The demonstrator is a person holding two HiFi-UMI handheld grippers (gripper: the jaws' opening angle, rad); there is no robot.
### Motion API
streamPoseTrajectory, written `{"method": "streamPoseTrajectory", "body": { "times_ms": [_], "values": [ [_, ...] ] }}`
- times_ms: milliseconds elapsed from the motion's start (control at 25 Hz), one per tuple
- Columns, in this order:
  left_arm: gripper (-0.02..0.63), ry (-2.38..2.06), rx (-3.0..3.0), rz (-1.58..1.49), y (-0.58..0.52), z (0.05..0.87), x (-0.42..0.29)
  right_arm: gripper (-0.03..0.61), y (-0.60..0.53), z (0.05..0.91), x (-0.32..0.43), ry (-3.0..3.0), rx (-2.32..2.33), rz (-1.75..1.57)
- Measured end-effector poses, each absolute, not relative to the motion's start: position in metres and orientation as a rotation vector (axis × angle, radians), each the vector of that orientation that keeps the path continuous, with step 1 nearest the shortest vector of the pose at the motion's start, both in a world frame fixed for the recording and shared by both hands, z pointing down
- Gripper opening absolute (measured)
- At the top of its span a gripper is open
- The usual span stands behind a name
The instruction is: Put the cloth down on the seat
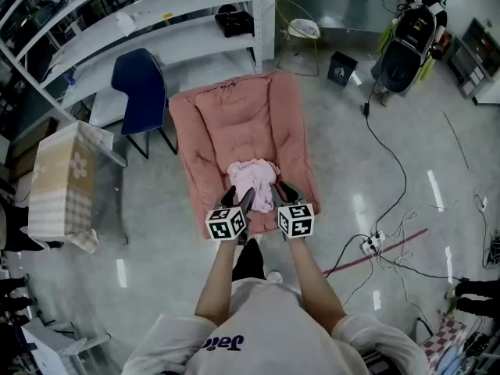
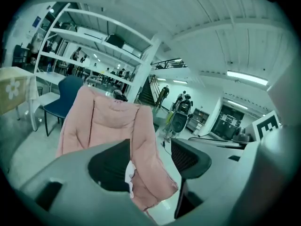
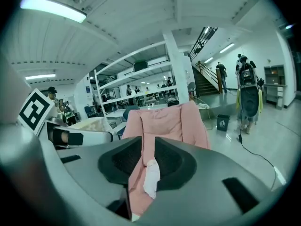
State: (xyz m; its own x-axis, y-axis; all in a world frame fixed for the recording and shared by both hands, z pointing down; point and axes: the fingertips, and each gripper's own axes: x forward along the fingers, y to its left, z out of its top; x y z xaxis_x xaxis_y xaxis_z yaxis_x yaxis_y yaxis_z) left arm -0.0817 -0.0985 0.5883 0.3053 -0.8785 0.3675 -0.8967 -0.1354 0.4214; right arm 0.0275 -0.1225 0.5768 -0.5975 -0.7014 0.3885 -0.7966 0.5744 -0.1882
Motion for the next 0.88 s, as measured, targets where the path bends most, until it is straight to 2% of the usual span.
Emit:
{"method": "streamPoseTrajectory", "body": {
  "times_ms": [200,480,680,880],
  "values": [
    [0.229,-1.667,2.111,-0.010,-0.080,0.524,-0.057,0.040,-0.107,0.506,0.030,-2.664,1.224,0.327],
    [0.056,-1.880,2.221,-0.133,-0.055,0.428,-0.057,0.023,-0.075,0.425,0.039,-2.851,1.168,0.204],
    [0.016,-1.968,2.287,-0.176,-0.040,0.390,-0.058,0.018,-0.060,0.387,0.044,-2.844,1.209,0.039],
    [0.014,-1.946,2.370,-0.197,-0.030,0.377,-0.044,0.017,-0.050,0.364,0.048,-2.871,1.231,-0.044]
  ]
}}
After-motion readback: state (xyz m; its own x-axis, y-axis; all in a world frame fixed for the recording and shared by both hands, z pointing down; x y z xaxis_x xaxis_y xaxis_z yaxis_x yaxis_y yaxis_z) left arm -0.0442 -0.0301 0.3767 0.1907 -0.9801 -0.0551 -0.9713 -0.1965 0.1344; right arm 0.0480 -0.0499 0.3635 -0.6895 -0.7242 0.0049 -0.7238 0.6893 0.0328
